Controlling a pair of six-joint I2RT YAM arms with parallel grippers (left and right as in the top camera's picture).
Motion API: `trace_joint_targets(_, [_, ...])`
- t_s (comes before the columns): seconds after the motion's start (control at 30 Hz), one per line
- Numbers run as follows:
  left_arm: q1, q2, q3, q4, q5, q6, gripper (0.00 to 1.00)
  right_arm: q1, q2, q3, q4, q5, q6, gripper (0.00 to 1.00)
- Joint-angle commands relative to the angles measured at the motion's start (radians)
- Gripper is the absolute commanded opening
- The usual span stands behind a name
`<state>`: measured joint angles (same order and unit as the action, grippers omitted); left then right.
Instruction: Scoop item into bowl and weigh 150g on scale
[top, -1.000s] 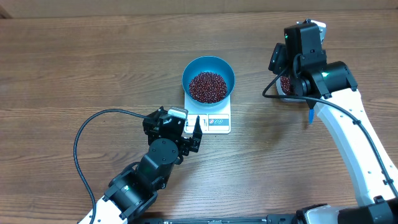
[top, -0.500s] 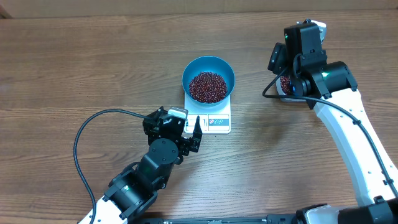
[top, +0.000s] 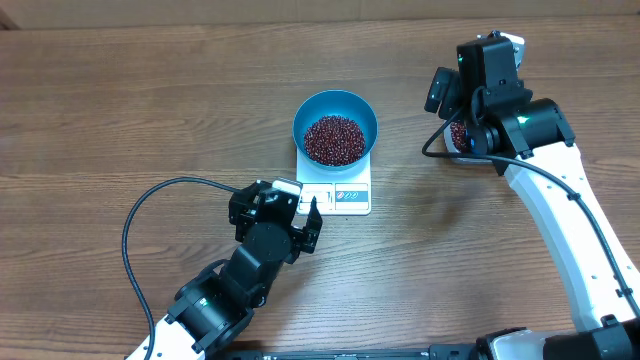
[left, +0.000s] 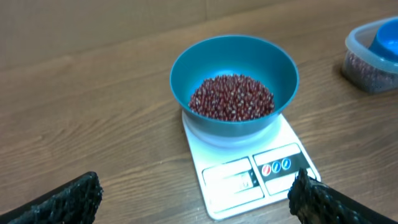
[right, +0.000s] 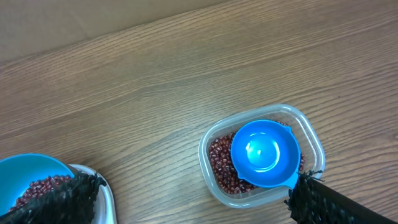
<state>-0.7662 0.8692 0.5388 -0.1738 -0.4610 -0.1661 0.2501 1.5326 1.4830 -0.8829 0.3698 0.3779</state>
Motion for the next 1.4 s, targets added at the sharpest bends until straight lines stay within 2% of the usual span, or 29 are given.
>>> trace_joint_targets(0.0, [-0.006, 0.001, -0.004, -0.017, -0.018, -0.014, 0.99, 0.001, -0.018, 0.026, 0.005, 0.003, 0.004, 1.00])
trace_joint_targets(1.37, [-0.006, 0.001, -0.004, -0.040, -0.018, -0.014, 1.00, 0.001, -0.018, 0.026, 0.005, 0.003, 0.004, 1.00])
